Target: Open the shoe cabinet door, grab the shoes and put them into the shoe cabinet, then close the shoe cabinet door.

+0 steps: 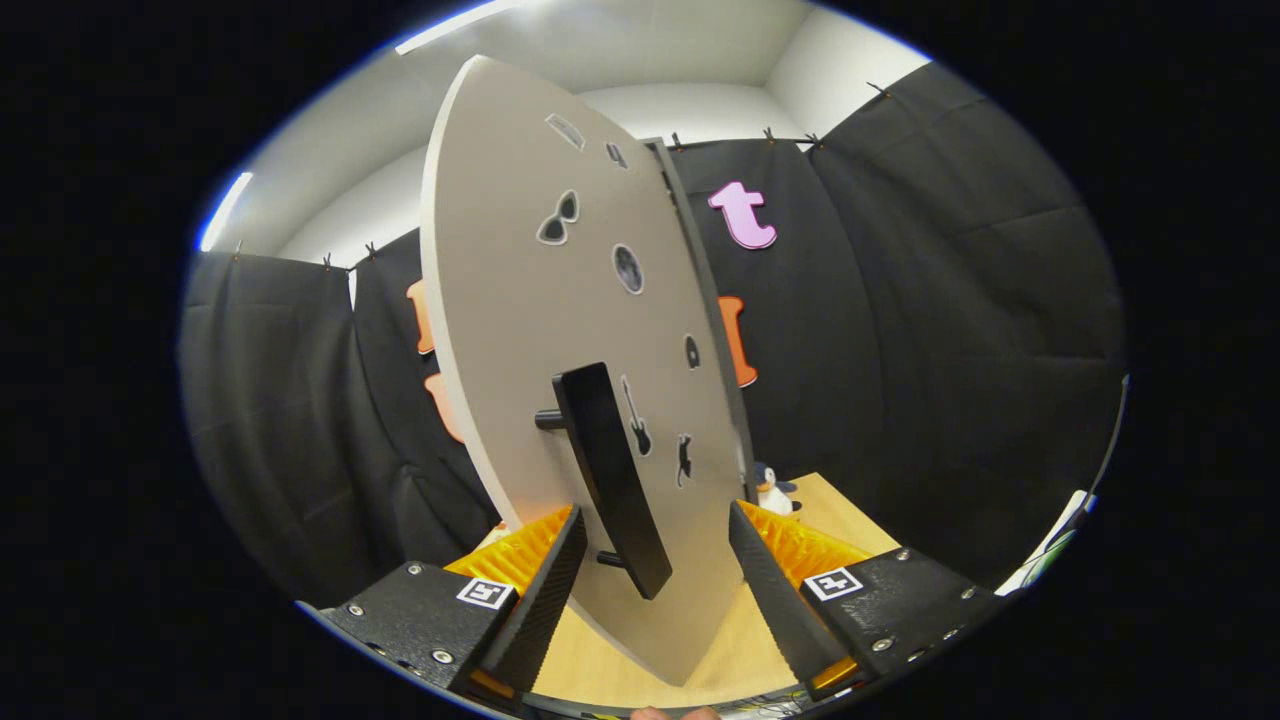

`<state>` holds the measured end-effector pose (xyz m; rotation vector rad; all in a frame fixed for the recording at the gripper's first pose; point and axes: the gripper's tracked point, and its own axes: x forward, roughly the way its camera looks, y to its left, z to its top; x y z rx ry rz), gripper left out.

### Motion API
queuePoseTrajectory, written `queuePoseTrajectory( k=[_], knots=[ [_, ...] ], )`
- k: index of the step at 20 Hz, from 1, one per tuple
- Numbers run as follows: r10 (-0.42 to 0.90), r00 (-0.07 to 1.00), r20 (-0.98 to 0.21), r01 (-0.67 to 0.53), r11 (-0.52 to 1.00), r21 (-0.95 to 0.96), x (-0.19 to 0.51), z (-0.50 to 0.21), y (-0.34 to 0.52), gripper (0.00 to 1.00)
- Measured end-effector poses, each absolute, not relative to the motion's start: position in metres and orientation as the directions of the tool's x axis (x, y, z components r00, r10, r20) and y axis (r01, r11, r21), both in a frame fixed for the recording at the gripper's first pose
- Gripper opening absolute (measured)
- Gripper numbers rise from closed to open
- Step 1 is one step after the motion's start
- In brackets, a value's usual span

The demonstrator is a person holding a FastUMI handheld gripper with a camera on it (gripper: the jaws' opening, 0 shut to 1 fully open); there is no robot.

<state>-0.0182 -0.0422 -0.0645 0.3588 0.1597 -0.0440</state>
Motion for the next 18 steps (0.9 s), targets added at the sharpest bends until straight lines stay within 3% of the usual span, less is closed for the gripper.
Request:
queuePoseTrajectory(
  k=[13,18],
  knots=[
    [0.096,0.984,-0.15,-0.047,0.952,0.302,0.09,-0.063,0.068,0.94],
    [0.118,0.982,-0.148,-0.068,0.949,0.307,0.114,-0.066,0.069,0.94]
  ],
)
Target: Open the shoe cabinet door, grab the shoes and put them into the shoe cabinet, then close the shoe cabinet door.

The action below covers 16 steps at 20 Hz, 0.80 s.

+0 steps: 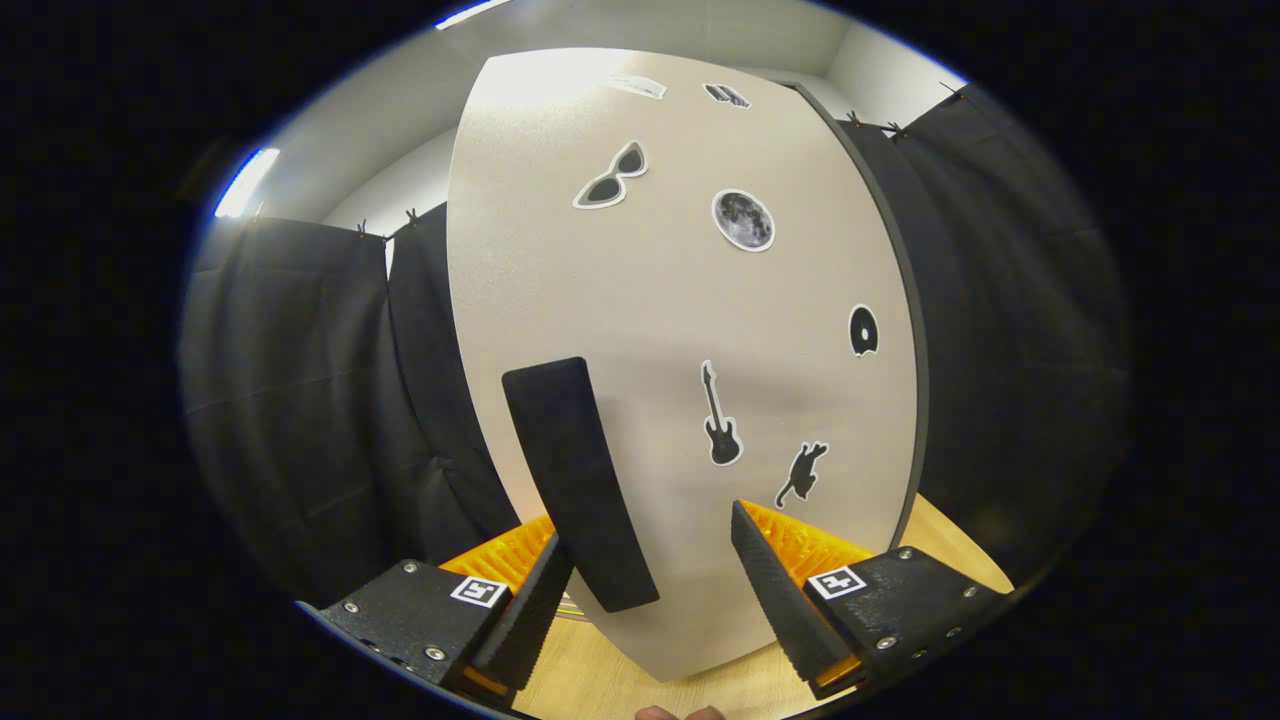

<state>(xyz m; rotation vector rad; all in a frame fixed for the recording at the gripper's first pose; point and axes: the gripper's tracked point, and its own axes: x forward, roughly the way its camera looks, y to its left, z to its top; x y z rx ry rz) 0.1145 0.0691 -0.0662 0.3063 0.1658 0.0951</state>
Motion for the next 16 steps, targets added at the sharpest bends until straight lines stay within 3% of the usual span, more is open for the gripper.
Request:
queuePoseTrajectory(
  k=[16],
  knots=[
    [0.14,0.977,-0.158,-0.104,0.97,0.22,0.152,-0.064,0.092,0.96]
  ],
)
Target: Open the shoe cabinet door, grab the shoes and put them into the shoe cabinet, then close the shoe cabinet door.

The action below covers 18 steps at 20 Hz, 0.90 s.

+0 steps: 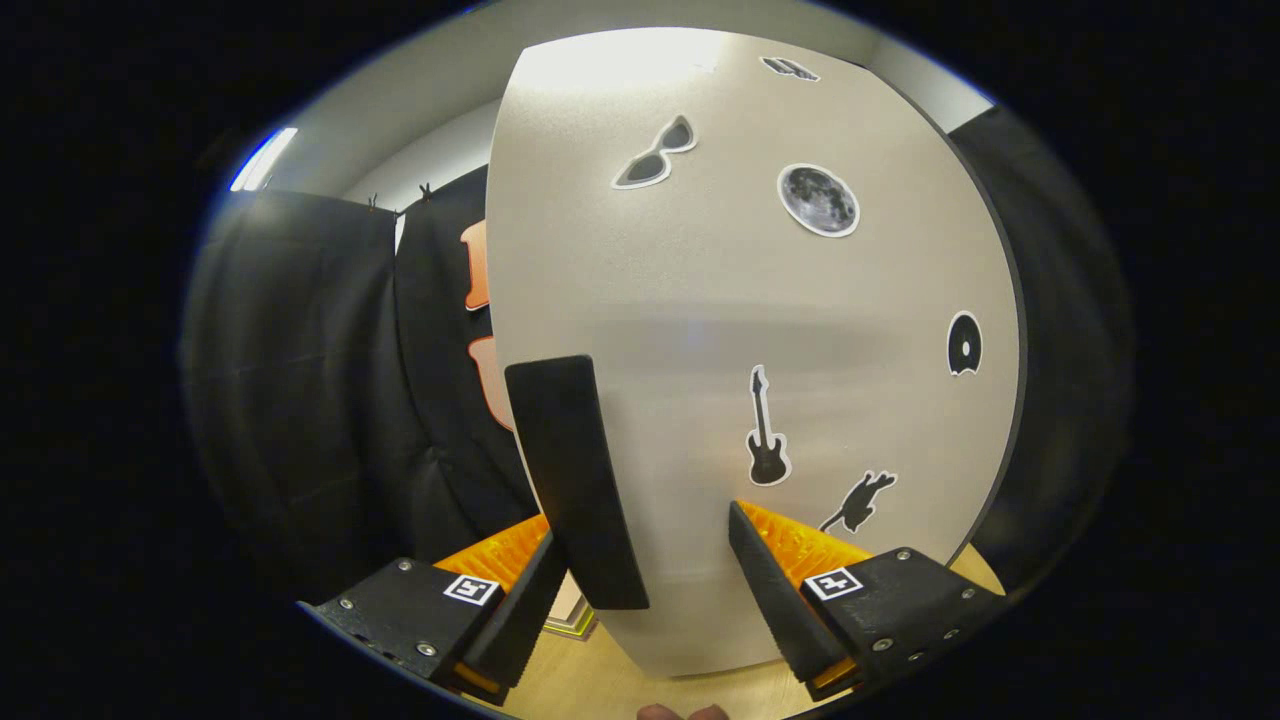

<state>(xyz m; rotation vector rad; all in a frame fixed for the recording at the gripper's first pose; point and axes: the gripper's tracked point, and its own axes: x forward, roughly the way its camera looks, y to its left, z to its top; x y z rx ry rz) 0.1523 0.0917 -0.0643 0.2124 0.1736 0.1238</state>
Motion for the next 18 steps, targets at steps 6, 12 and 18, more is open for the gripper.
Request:
queuePoseTrajectory(
  k=[6,12,18],
  knots=[
    [0.145,0.976,-0.16,-0.111,0.972,0.205,0.1556,-0.0641,0.0946,0.96],
    [0.157,0.974,-0.164,-0.122,0.97,0.209,0.1568,-0.0645,0.0955,0.98],
    [0.179,0.966,-0.187,-0.138,0.966,0.217,0.1594,-0.0666,0.0974,0.97]
  ],
)
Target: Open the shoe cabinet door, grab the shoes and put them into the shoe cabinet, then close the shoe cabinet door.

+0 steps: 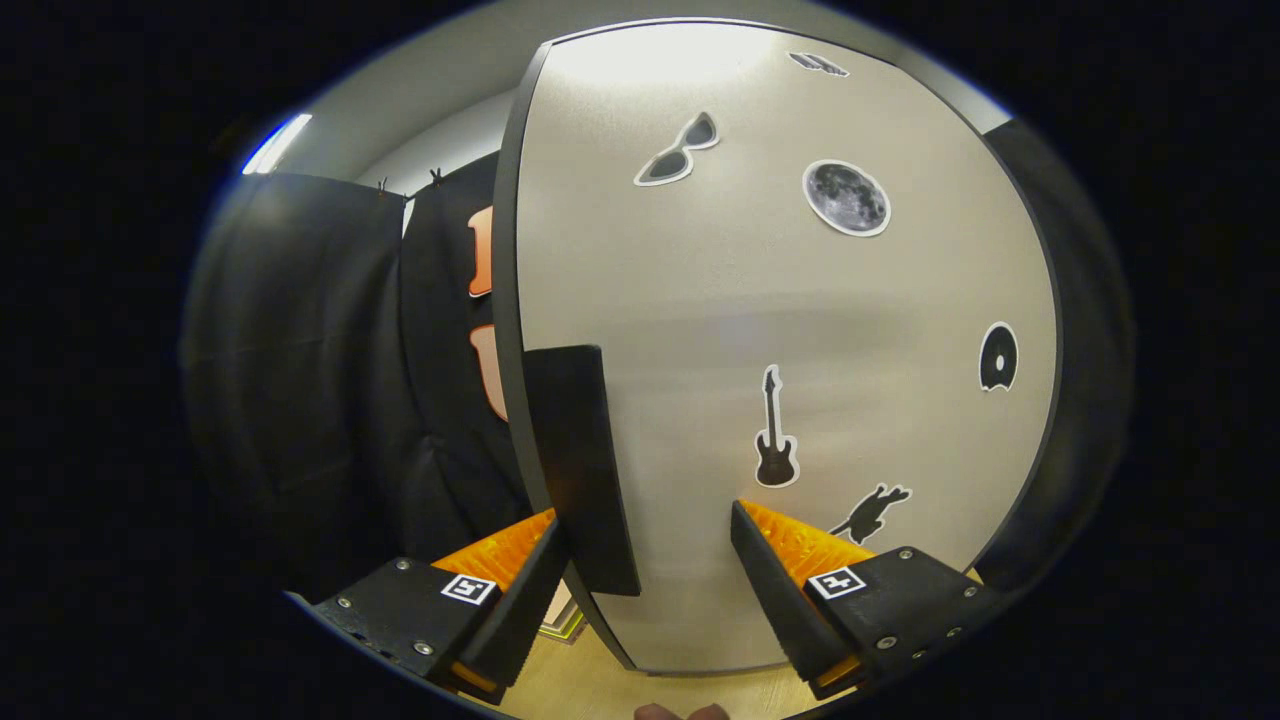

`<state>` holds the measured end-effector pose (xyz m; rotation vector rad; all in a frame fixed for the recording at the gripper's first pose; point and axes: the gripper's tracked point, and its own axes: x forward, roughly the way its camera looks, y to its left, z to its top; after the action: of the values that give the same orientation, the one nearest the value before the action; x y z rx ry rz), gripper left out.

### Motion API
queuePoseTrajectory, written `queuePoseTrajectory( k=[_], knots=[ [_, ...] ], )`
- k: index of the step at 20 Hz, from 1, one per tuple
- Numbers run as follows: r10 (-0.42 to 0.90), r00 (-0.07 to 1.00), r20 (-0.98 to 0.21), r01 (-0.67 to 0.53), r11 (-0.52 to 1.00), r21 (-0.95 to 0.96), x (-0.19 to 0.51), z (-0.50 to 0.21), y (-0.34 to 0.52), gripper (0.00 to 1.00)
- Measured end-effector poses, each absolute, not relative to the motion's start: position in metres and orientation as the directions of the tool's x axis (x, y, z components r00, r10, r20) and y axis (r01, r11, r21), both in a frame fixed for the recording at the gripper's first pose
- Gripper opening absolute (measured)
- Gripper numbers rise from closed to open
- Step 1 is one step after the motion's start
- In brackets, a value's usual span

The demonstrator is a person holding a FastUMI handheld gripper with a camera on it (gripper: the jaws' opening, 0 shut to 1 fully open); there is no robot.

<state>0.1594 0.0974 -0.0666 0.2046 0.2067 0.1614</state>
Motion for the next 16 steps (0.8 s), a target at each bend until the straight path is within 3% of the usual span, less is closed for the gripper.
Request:
queuePoseTrajectory(
  k=[9,16],
  knots=[
    [0.163,0.964,-0.209,-0.11,0.963,0.246,0.095,-0.05,0.099,0.96],
    [0.027,0.979,-0.2,0.009,0.984,0.179,-0.005,-0.017,0.049,0.96]
  ],
)
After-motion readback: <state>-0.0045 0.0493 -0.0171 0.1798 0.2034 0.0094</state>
